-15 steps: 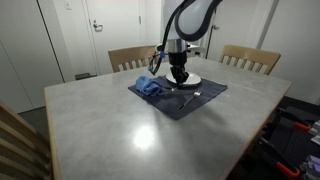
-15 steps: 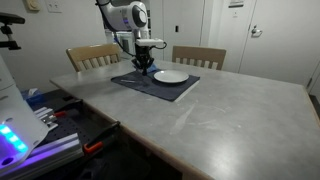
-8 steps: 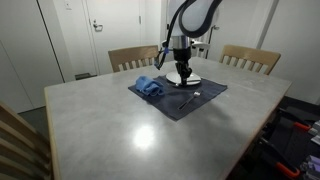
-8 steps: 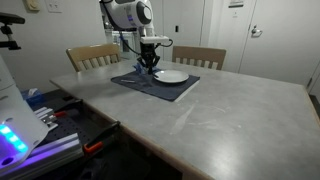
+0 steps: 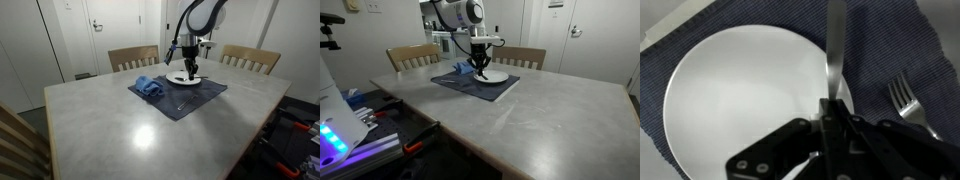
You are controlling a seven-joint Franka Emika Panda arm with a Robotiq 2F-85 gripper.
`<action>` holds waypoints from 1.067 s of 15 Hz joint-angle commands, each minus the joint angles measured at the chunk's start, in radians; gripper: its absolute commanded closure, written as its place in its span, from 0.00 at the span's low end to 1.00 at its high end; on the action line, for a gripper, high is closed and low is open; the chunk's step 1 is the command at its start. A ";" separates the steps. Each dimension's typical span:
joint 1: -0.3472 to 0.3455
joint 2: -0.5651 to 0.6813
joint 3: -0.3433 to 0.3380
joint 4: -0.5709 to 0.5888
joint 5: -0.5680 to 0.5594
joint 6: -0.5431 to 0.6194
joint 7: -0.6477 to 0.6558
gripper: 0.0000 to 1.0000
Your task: Pick up the spoon and put it on the plate
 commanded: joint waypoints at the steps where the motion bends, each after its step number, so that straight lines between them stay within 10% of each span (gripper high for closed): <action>1: -0.017 -0.018 -0.010 -0.011 -0.007 0.005 0.049 0.98; 16: -0.022 0.053 -0.047 0.024 0.060 -0.009 0.503 0.98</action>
